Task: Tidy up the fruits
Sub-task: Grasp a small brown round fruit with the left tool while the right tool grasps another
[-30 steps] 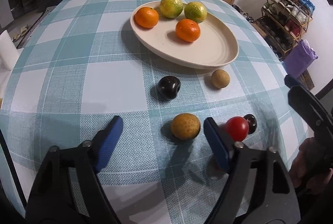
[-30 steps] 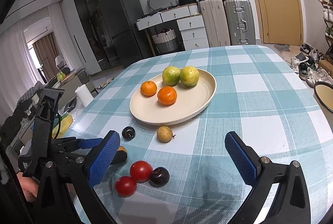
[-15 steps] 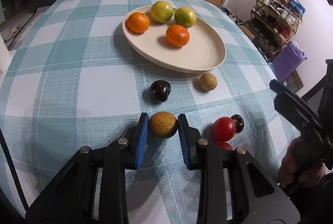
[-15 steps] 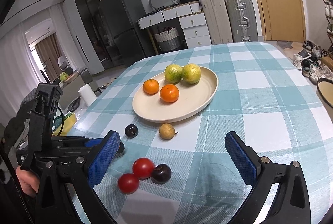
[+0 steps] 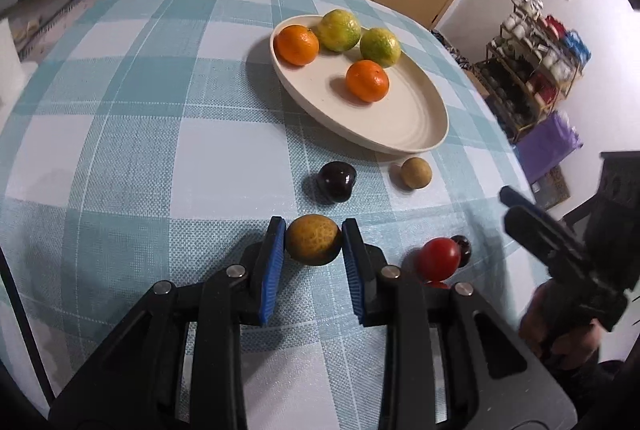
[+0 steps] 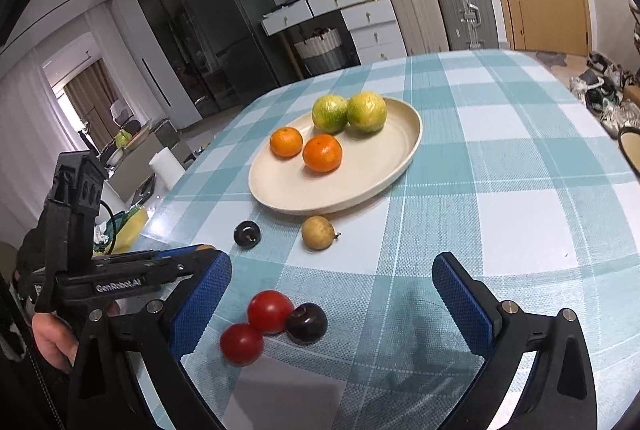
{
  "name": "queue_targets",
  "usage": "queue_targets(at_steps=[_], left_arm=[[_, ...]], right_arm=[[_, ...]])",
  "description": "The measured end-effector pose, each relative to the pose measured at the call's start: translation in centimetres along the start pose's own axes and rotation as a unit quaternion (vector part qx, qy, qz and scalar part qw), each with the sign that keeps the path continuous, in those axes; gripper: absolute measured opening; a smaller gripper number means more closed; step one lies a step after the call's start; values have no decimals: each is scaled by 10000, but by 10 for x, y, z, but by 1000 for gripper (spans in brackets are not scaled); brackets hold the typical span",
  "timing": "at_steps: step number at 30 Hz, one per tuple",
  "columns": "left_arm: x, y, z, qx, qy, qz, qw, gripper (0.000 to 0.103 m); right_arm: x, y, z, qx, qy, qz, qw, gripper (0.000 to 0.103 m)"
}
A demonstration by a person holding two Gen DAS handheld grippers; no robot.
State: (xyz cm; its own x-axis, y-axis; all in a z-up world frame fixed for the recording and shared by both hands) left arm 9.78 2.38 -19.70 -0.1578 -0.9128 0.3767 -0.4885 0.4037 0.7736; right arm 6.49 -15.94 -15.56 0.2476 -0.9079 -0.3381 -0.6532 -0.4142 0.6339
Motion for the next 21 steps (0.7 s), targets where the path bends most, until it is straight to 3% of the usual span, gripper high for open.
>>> queue_targets(at_steps=[6, 10, 17, 19, 21], left_arm=[[2, 9, -12, 123, -143, -10, 9998, 26], [0, 8, -15, 115, -78, 53, 9999, 26], [-2, 1, -17, 34, -82, 67, 9999, 26], [-2, 0, -18, 25, -80, 81, 9999, 26], [-4, -2, -18, 1, -58, 91, 9999, 26]], right_arm=[[2, -16, -4, -116, -159, -106, 9998, 101], [-6, -30, -4, -338, 29, -176, 9993, 79], [-13, -46, -9, -440, 152, -218, 9987, 75], [-14, -51, -8, -552, 139, -233, 9981, 66], [-14, -58, -6, -703, 100, -254, 9972, 64]])
Point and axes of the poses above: each gripper's, at about its wrist camera, not at the fingertips, and y roughly against the way its jaws point, x to its right, z to its underside, the point moved 9 cm from there along -y, roughly the way its jaws point, and after that the axes turned 1 degree about z, right-handed, at the moved point
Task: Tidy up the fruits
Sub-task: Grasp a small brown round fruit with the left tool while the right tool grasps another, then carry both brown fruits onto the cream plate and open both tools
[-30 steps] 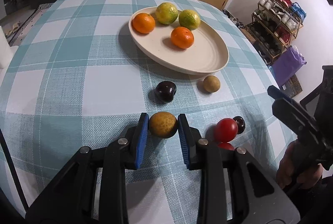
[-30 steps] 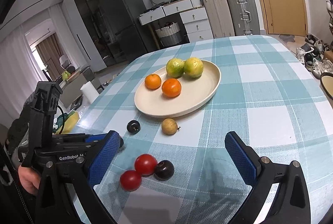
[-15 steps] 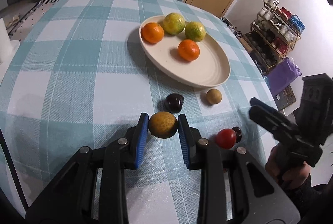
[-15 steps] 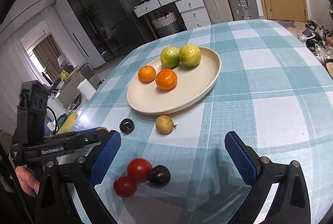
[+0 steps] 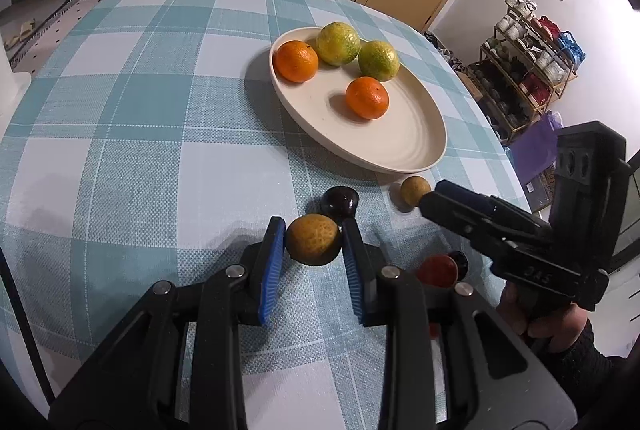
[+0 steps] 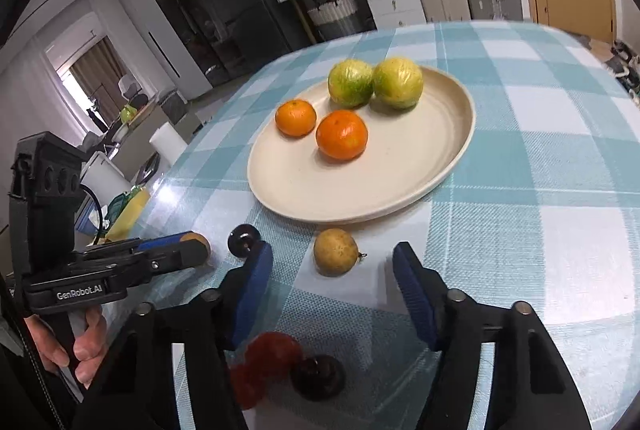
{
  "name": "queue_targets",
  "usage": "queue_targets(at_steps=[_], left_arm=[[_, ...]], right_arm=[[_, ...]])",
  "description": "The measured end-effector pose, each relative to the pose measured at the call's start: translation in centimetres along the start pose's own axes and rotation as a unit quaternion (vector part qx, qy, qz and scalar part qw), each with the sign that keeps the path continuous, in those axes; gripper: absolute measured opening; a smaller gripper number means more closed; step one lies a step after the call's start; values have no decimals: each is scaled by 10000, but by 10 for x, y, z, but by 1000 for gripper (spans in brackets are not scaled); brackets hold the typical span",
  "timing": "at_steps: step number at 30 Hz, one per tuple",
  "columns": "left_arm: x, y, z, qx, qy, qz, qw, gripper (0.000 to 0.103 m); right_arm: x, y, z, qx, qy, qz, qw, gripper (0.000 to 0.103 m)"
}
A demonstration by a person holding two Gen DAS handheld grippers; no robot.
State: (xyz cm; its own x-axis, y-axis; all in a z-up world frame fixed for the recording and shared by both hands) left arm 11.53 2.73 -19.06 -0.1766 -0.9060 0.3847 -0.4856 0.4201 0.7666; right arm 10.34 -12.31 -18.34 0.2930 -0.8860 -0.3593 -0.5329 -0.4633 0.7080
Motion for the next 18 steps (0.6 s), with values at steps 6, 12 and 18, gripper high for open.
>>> queue_targets(at_steps=[6, 12, 18], left_arm=[[-1, -2, -4, 9, 3, 12, 10000, 26], [-1, -6, -2, -61, 4, 24, 10000, 26], [-2, -8, -1, -75, 19, -30, 10000, 26]], right_arm=[[-3, -9, 0, -104, 37, -35, 9999, 52], [-4, -13, 2, -154, 43, -88, 9998, 29], [-3, -7, 0, -4, 16, -129, 9999, 28]])
Point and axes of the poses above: each gripper's, at about its wrist camera, not at the fingertips, and y roughly against the way its jaws point, x to its right, z to its underside, the point moved 9 cm from there along -y, roughly the way its jaws point, and after that the axes turned 1 degree about z, right-handed, at the moved point
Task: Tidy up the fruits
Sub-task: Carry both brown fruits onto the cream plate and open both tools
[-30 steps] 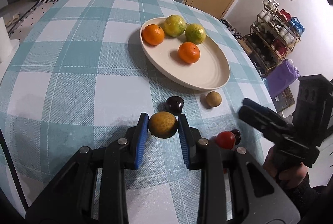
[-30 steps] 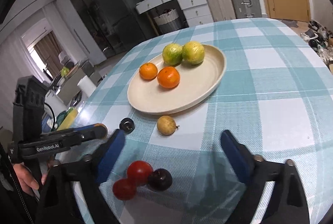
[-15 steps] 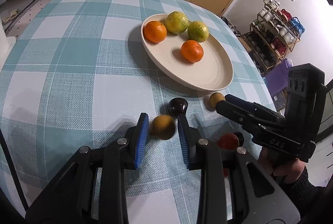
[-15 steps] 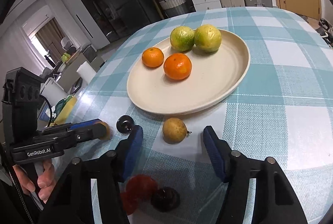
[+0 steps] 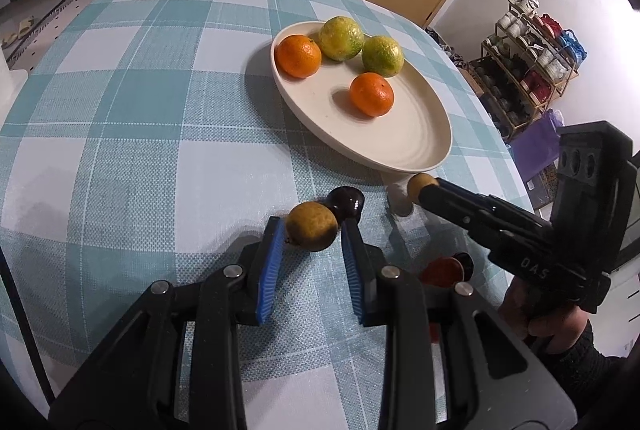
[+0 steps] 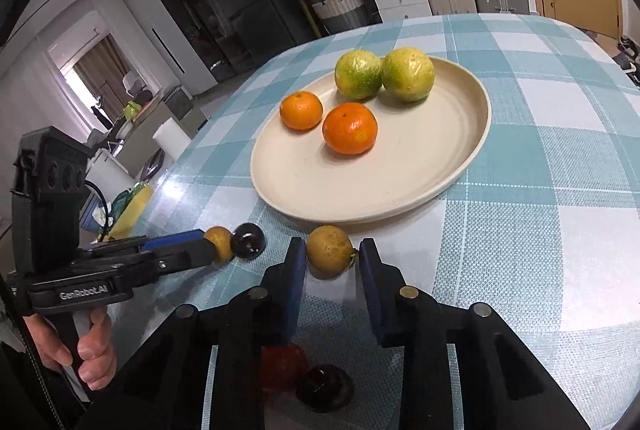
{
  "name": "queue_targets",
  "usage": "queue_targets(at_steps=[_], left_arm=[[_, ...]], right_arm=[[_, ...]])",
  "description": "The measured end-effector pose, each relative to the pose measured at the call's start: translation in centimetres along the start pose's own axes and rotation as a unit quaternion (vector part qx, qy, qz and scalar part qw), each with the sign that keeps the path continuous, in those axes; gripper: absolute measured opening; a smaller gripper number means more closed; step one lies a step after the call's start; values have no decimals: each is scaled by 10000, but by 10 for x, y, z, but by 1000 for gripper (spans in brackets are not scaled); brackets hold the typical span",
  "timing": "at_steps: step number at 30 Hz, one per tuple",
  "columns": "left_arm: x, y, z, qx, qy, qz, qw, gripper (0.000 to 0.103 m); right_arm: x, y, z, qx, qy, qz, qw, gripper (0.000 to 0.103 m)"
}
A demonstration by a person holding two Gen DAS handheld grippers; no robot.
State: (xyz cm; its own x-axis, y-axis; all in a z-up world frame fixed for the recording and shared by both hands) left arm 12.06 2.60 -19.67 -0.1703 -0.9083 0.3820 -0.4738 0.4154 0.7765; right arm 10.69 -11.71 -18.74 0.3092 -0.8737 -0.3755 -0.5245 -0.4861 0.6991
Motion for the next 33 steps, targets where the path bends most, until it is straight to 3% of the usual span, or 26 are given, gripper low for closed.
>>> queue_targets(at_steps=[14, 33], left_arm=[[5, -1, -9, -41, -453, -344, 9984, 26], [9, -7, -20, -260, -454, -251, 9983, 25]], right_arm=[[-5, 23, -4, 266, 0, -215, 9994, 28], [-4, 37, -8, 393, -76, -358, 9986, 28]])
Point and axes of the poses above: each gripper's, at about its wrist camera, not at the fingertips, and y roughly against the way its jaws point, x to its right, z to its underside, the point moved 9 cm from there along -y, roughly the way its jaws point, and after that the axes turned 1 degree about z, right-handed, at the moved point
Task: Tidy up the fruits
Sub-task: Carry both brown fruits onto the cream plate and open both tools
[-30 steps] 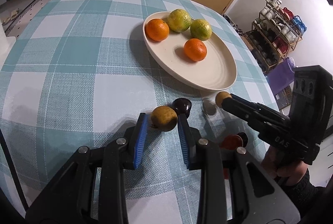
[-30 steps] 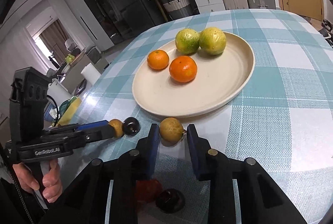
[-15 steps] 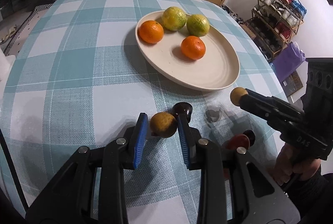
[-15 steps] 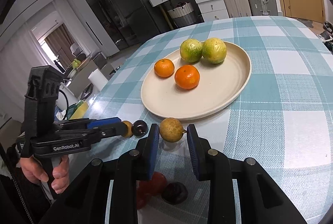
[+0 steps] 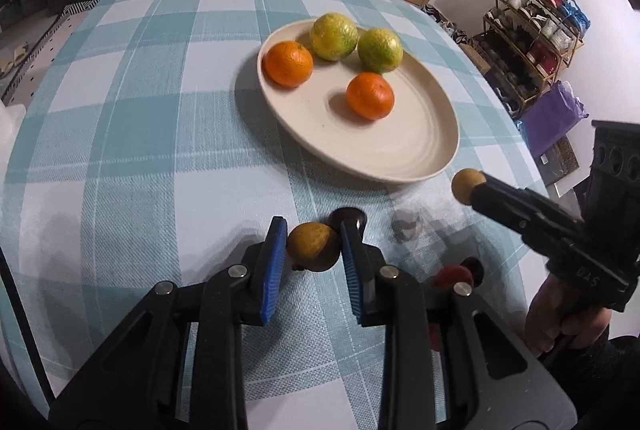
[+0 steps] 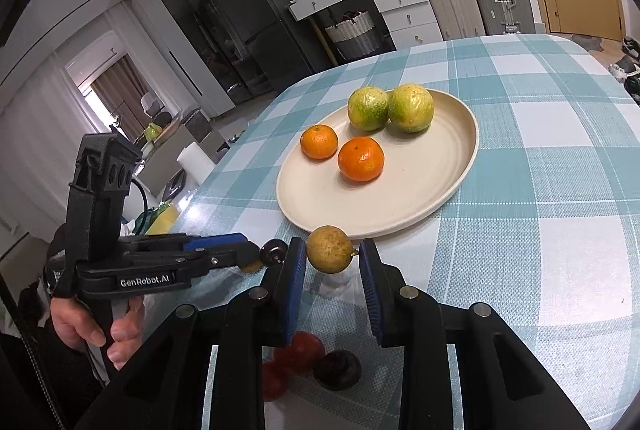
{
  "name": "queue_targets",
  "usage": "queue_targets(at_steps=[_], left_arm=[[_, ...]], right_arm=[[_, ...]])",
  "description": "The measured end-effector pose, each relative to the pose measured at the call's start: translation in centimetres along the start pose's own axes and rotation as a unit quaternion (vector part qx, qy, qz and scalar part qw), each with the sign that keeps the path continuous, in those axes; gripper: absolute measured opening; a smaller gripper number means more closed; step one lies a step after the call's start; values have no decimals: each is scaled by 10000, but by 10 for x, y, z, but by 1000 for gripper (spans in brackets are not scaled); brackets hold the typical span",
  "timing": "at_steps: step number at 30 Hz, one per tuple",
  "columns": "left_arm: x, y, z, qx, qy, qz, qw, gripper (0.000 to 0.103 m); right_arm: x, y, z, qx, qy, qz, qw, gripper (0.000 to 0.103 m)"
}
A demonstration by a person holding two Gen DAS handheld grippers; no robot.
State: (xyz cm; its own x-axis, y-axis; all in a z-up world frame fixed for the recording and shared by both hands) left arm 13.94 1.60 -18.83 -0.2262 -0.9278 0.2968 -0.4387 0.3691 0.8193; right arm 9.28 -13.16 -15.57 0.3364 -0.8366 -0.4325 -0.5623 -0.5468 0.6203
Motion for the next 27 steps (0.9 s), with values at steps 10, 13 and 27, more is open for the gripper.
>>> queue_targets(at_steps=[10, 13, 27], left_arm=[[5, 27, -43, 350, 16, 115, 9993, 25], [9, 30, -64, 440, 56, 223, 9988, 25], [16, -9, -134, 453, 180, 453, 9978, 25]], right_arm=[[1, 4, -18, 155, -15, -39, 9999, 28], [2, 4, -30, 221, -7, -24, 9998, 28], [25, -22, -76, 237, -108, 179, 9995, 28]])
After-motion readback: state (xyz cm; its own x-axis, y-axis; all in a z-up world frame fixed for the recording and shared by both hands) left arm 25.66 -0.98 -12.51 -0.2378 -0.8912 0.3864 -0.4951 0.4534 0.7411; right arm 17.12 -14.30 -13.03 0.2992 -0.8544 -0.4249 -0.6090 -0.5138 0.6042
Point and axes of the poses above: each gripper's, at about its wrist camera, not at the fingertips, and y roughly against the way its jaws point, x to its right, z to its underside, the point moved 9 cm from there along -y, roughly the way its jaws point, and after that the axes turned 1 degree about z, right-handed, at the moved point
